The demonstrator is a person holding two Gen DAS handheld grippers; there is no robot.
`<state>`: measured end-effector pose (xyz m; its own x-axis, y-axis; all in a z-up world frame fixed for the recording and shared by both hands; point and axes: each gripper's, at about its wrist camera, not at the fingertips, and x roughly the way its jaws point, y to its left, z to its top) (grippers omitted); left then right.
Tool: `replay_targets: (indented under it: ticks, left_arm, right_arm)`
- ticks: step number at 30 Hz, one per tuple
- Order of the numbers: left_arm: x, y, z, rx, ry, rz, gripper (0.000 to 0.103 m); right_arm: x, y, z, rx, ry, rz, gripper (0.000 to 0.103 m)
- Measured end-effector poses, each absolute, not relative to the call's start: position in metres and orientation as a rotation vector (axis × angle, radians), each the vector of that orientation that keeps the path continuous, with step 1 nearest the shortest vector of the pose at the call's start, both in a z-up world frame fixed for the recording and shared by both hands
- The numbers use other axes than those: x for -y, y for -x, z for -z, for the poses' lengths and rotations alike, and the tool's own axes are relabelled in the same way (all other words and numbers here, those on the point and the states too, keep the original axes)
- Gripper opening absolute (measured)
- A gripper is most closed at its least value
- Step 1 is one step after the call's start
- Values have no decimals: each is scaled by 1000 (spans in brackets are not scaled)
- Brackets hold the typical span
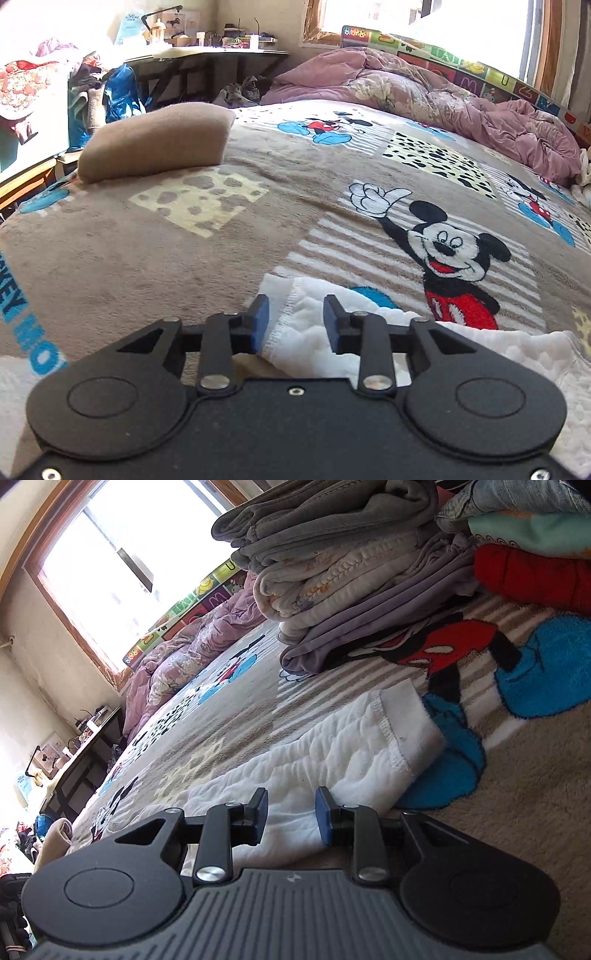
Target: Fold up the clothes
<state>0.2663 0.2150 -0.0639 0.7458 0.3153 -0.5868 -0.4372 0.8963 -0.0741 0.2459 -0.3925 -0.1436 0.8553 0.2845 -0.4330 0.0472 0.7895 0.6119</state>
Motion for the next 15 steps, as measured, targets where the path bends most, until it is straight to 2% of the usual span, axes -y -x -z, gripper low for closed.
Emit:
replay_targets:
  ticks: [5, 7, 10, 13, 15]
  left_arm:
    - [-181, -255, 59, -521, 145, -234, 42]
    - [-148, -253, 67, -552, 49, -98, 42]
    - [-119, -257, 107, -677, -198, -161, 44]
    - [-111, -244, 91, -598, -144, -149, 38]
    - [-94, -234, 81, -531, -147, -58, 39]
  right_arm:
    - [392, -245, 143, -536, -656, -133, 29]
    - [392, -245, 143, -536, -657, -133, 29]
    - [394, -246, 144, -537, -661, -135, 29]
    - [394, -246, 143, -538, -664, -135, 29]
    - [394, -246, 144, -537, -664, -135, 29]
